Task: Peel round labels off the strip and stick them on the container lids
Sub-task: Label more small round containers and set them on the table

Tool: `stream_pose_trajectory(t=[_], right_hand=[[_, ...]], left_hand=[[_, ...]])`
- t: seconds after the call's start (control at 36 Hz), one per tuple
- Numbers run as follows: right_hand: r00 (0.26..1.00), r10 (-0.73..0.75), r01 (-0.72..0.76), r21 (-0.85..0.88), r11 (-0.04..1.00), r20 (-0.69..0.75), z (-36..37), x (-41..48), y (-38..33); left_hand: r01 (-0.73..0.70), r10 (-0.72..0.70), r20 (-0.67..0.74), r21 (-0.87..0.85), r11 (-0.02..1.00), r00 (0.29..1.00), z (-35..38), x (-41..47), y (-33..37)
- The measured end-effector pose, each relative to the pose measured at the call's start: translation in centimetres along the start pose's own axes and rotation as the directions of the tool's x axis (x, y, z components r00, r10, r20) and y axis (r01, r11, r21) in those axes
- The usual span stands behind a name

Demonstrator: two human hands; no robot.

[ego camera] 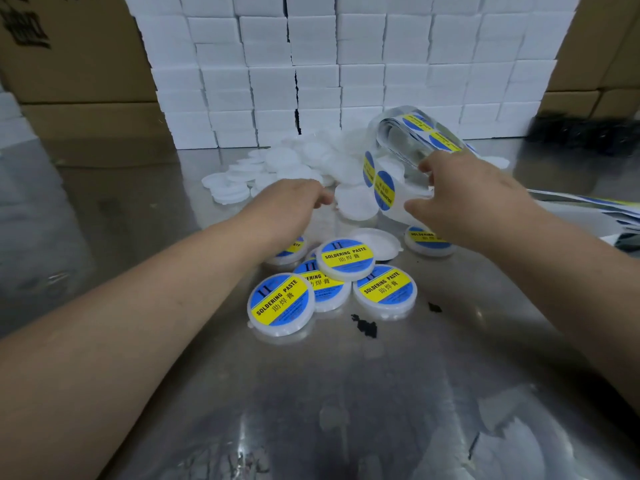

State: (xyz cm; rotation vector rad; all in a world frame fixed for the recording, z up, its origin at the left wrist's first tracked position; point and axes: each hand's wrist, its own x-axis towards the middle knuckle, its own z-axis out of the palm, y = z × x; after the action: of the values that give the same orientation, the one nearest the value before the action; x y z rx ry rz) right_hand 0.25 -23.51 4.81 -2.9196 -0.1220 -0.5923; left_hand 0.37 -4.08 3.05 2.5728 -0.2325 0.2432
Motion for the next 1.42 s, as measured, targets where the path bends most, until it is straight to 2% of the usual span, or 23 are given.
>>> stream_pose_trajectory(t=[0.08,0.14,0.19,0.31,0.47,0.56,0.69,0.78,0.94,1.08,1.25,1.31,1.36,1.42], right_hand=[[0.999,0.004,-0.002,-0.051,0.999,0.048,0.1,0.0,0.1],[0.998,-0.001,0.005,-0.060,0.998,0.061,0.1,0.0,0.1],[0.998,-0.001,0.003,-0.046,0.999,0.059,0.0,0.0,0.1],[0.999,-0.008,0.009,-0.023,1.000,0.044,-0.2,-0.1,0.0],[1.000,-0.011,0.012,-0.072,0.997,0.006,-0.7,-0.2,-0.1],[1.000,-0.023,0.022,-0.086,0.996,-0.003,-0.7,-0.4,-0.2],[0.999,-0.022,0.019,-0.089,0.996,-0.029,-0.7,-0.3,-0.2],[0.999,-0.026,0.023,-0.078,0.997,-0.038,-0.7,-0.3,-0.3],[0.999,-0.008,0.007,-0.015,1.000,-0.037,-0.9,-0.5,-0.4],[0.999,0.010,-0.009,0.019,1.000,-0.040,-0.7,-0.5,-0.5],[0.998,0.024,-0.022,0.041,0.999,-0.051,-0.8,-0.5,-0.6],[0.998,0.030,-0.027,0.055,0.998,-0.054,-0.7,-0.5,-0.6],[0.998,0.025,-0.022,0.065,0.998,-0.056,-0.6,-0.6,-0.6],[0.998,0.006,-0.003,0.050,0.999,-0.061,-0.5,-0.7,-0.6]], left_hand=[[0.053,-0.053,-0.007,-0.015,0.998,0.999,-0.1,0.8,-0.2],[0.076,-0.081,-0.030,-0.126,0.989,0.996,-0.4,1.1,0.2],[0.048,-0.057,-0.057,-0.143,0.989,0.997,-0.4,1.9,0.7],[0.004,-0.004,-0.016,-0.013,1.000,1.000,-0.5,3.4,2.2],[-0.068,0.030,0.172,0.224,0.972,0.985,0.6,5.6,3.2],[-0.076,0.020,0.224,0.245,0.967,0.974,1.3,5.8,3.3],[-0.111,0.078,0.202,0.161,0.981,0.976,1.7,5.5,3.4],[-0.140,0.080,0.236,0.247,0.959,0.968,2.2,5.6,3.4],[-0.142,0.096,0.193,0.244,0.959,0.977,3.1,6.3,2.7],[-0.140,0.115,0.089,0.371,0.918,0.989,3.5,6.9,2.1],[-0.243,0.280,-0.008,0.476,0.845,0.960,3.1,6.3,1.4],[-0.229,0.283,-0.064,0.430,0.873,0.957,3.2,6.3,1.2],[-0.167,0.210,-0.117,0.298,0.940,0.971,3.2,6.5,1.0],[-0.106,0.123,-0.079,0.190,0.976,0.989,3.3,6.7,1.0]])
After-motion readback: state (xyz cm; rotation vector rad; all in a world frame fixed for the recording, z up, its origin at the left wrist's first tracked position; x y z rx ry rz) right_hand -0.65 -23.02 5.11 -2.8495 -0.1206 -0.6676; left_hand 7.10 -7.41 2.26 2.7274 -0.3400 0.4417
